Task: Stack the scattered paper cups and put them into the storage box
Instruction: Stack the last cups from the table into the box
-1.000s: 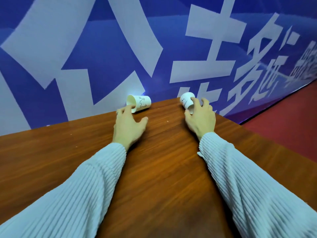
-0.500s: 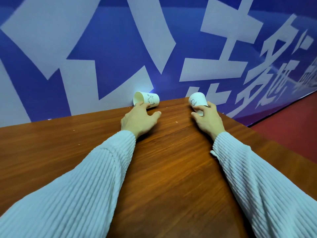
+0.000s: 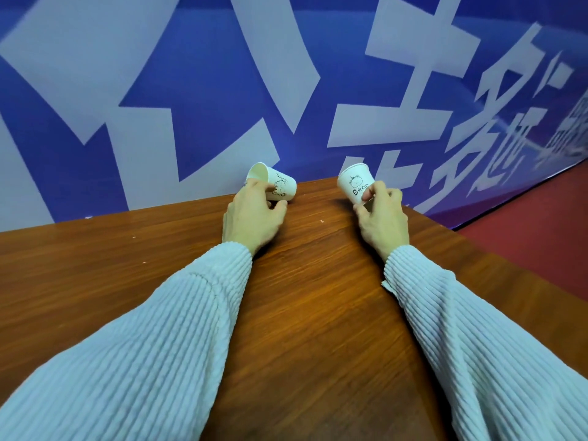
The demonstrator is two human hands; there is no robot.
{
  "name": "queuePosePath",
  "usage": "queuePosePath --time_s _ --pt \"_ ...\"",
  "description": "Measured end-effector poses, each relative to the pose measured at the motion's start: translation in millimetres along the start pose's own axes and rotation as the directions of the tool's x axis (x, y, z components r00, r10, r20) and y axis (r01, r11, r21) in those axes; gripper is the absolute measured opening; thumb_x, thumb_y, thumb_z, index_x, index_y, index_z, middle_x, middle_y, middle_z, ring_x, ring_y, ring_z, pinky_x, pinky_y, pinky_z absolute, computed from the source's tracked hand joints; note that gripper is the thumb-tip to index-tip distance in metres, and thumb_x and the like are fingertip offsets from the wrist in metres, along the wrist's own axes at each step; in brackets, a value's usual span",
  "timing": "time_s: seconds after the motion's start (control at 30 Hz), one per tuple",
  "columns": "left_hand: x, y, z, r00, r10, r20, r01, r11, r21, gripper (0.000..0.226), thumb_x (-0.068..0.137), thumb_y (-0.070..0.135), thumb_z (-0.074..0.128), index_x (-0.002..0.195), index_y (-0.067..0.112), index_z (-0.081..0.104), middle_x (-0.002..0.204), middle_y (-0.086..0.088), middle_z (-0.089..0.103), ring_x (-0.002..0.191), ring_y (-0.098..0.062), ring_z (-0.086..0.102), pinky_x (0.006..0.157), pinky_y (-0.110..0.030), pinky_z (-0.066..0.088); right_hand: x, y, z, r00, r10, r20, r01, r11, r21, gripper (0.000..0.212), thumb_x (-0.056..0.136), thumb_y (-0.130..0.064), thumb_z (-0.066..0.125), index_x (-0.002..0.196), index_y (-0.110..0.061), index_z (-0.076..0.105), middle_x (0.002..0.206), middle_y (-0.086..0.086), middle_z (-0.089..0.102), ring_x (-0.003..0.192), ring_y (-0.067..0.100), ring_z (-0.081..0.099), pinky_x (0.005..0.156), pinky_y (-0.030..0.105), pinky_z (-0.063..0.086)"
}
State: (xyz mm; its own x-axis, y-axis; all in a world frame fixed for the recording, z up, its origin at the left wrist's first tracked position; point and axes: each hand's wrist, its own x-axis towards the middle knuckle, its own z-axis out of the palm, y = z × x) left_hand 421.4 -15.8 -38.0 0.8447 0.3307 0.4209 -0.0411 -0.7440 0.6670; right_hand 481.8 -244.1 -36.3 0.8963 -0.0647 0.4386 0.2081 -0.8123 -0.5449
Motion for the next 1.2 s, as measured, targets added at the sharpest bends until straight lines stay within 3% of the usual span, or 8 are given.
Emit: queuePosePath --time_s 0.17,0.33,0.43,0.53,0.77,0.87,1.0,1.2 --pt "-15 5 -14 0.997 0.041 -0.06 -0.046 0.995 -0.086 0.04 0.095 0.032 0.065 0.133 0.021 0.062 0.119 0.008 0.058 0.106 -0.014 0.061 0.098 -0.04 0.05 -18 -4 -9 1.0 0.031 -0.007 -0.03 0.996 0.082 0.032 0.099 -0.031 0.067 0.116 -0.024 0.041 0.129 0.006 0.048 0.094 0.024 0.055 0.076 0.036 0.044" --pt "-54 16 -32 0.995 0.076 -0.065 -0.084 0.988 -0.133 0.038 0.096 0.025 0.065 0.134 0.019 0.061 0.13 0.004 0.059 0.101 -0.009 0.056 0.097 -0.034 0.046 -44 -11 -21 1.0 0.023 -0.001 -0.023 0.98 0.199 0.041 0.095 -0.033 0.071 0.117 -0.03 0.036 0.126 0.002 0.056 0.095 0.025 0.065 0.07 0.036 0.052" --pt "-84 22 -45 0.995 0.083 -0.058 -0.09 0.986 -0.142 0.038 0.096 0.024 0.065 0.135 0.021 0.061 0.132 0.006 0.058 0.106 -0.008 0.057 0.098 -0.031 0.045 -67 -18 -33 0.999 0.023 0.026 -0.03 0.955 0.295 0.049 0.095 -0.033 0.071 0.128 -0.034 0.035 0.137 0.002 0.054 0.105 0.025 0.067 0.083 0.045 0.061" --pt "-113 25 -62 0.996 0.079 -0.05 -0.085 0.986 -0.145 0.041 0.096 0.024 0.065 0.137 0.021 0.059 0.133 0.007 0.057 0.109 -0.01 0.06 0.1 -0.032 0.046 -92 -25 -45 0.998 -0.002 0.056 -0.017 0.944 0.328 0.064 0.094 -0.038 0.071 0.142 -0.041 0.028 0.14 -0.002 0.052 0.111 0.023 0.065 0.09 0.05 0.06" --pt "-172 28 -105 0.998 0.037 -0.057 -0.046 0.986 -0.162 0.049 0.097 0.026 0.064 0.145 0.019 0.055 0.14 0.009 0.052 0.117 -0.01 0.058 0.103 -0.041 0.052 -140 -40 -69 0.997 -0.035 0.071 0.008 0.938 0.347 0.069 0.095 -0.039 0.069 0.152 -0.034 0.031 0.136 -0.006 0.05 0.108 0.018 0.062 0.088 0.038 0.054" --pt "-191 29 -132 0.995 0.083 -0.051 -0.088 0.991 -0.102 0.048 0.099 0.028 0.061 0.146 0.02 0.054 0.145 0.008 0.05 0.124 -0.013 0.054 0.103 -0.043 0.052 -155 -55 -73 0.997 -0.02 0.081 -0.014 0.917 0.399 0.07 0.09 -0.045 0.068 0.151 -0.027 0.039 0.131 -0.003 0.055 0.111 0.021 0.062 0.088 0.037 0.052" --pt "-209 29 -179 0.988 0.134 -0.082 -0.137 0.99 -0.03 0.048 0.099 0.027 0.061 0.146 0.019 0.054 0.142 0.008 0.052 0.118 -0.012 0.056 0.102 -0.041 0.052 -178 -83 -78 0.994 -0.022 0.103 -0.029 0.886 0.463 0.078 0.095 -0.03 0.072 0.158 -0.029 0.027 0.129 -0.007 0.044 0.111 0.015 0.052 0.092 0.036 0.05" --pt "-232 17 -254 0.977 0.164 -0.136 -0.153 0.984 0.088 0.049 0.099 0.029 0.062 0.146 0.018 0.053 0.142 0.007 0.053 0.12 -0.015 0.057 0.1 -0.045 0.054 -204 -150 -78 0.992 -0.038 0.117 -0.039 0.806 0.591 0.087 0.088 -0.028 0.077 0.16 -0.025 0.028 0.138 0.004 0.053 0.122 0.023 0.058 0.094 0.039 0.055"
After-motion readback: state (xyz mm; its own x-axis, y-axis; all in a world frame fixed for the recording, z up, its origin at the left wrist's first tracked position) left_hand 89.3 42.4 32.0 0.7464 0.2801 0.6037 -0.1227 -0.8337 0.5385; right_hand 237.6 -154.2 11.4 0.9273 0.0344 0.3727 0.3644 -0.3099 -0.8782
